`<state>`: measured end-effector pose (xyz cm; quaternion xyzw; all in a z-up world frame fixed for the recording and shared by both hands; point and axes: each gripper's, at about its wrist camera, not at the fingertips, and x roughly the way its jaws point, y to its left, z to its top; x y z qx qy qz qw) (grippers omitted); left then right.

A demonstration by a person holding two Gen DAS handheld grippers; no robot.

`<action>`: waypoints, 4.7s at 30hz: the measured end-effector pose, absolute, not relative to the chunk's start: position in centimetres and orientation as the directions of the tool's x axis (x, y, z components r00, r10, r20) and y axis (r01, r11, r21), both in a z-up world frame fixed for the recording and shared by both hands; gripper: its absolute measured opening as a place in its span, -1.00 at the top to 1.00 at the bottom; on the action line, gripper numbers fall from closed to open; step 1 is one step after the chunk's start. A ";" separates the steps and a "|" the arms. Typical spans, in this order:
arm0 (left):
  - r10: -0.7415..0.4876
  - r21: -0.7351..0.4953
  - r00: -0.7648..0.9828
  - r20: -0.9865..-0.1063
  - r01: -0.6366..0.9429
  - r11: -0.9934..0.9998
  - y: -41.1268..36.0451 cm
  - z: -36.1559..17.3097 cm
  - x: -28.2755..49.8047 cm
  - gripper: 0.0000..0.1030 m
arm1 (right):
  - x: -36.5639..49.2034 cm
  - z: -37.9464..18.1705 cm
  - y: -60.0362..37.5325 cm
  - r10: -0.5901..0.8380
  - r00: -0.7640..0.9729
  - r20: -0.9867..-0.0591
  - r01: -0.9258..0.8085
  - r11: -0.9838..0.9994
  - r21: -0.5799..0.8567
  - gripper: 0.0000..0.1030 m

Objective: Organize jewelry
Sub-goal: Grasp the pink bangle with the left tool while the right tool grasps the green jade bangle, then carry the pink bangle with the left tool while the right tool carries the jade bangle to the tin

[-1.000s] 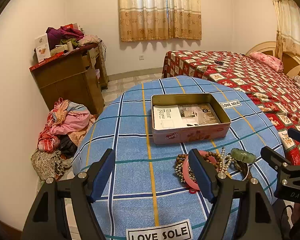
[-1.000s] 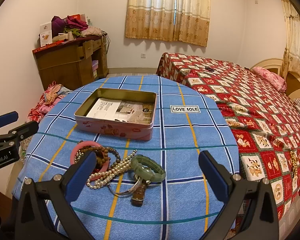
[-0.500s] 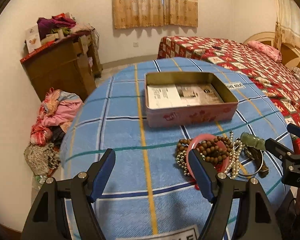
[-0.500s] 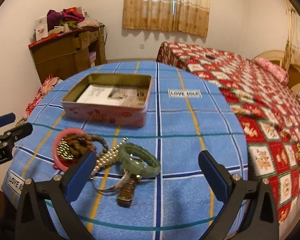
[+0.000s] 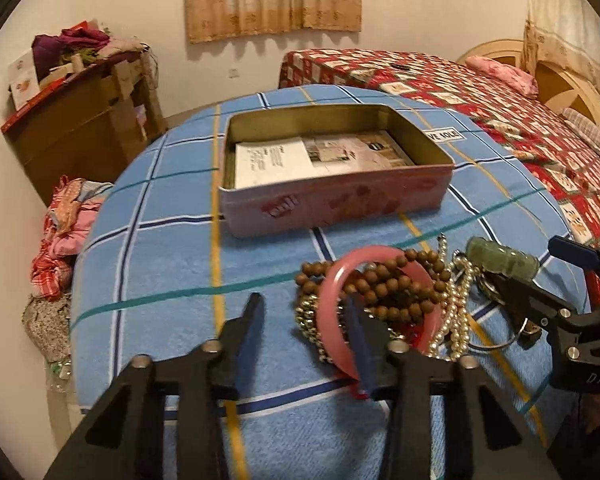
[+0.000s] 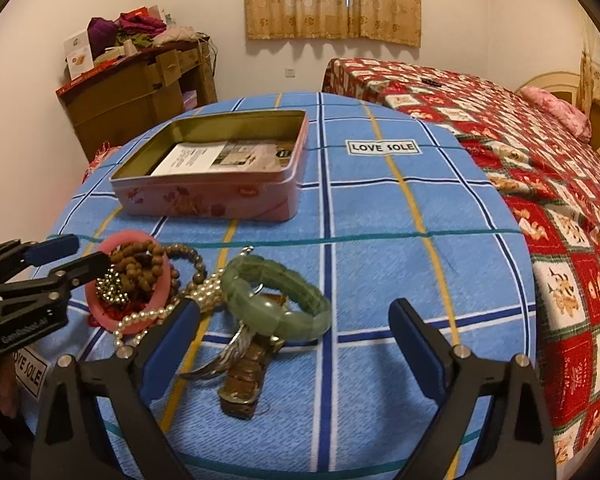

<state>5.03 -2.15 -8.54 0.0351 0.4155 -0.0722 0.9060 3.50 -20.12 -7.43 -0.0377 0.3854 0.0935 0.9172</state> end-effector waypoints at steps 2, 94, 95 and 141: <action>-0.126 -0.019 0.633 -0.764 0.173 0.985 -2.0 -8.7 5.0 0.72 | 3.4 -7.4 -20.0 0.139 0.688 -0.712 -0.201 0.980 -0.003 -0.87; -0.088 -0.036 0.753 -0.652 0.086 0.996 2.1 -3.5 4.6 0.80 | 5.0 -5.5 -20.3 0.194 0.740 -0.643 -0.288 0.957 -0.043 0.57; -0.087 -0.035 0.755 -0.650 0.084 0.996 2.1 -3.4 4.6 0.80 | 5.1 -5.4 -20.4 0.194 0.741 -0.644 -0.288 0.957 -0.043 0.57; -0.032 0.088 0.758 -0.652 0.118 0.989 1.6 -2.1 17.5 0.80 | 16.5 -1.5 -14.7 0.204 0.778 -0.595 -0.382 0.905 -0.188 0.57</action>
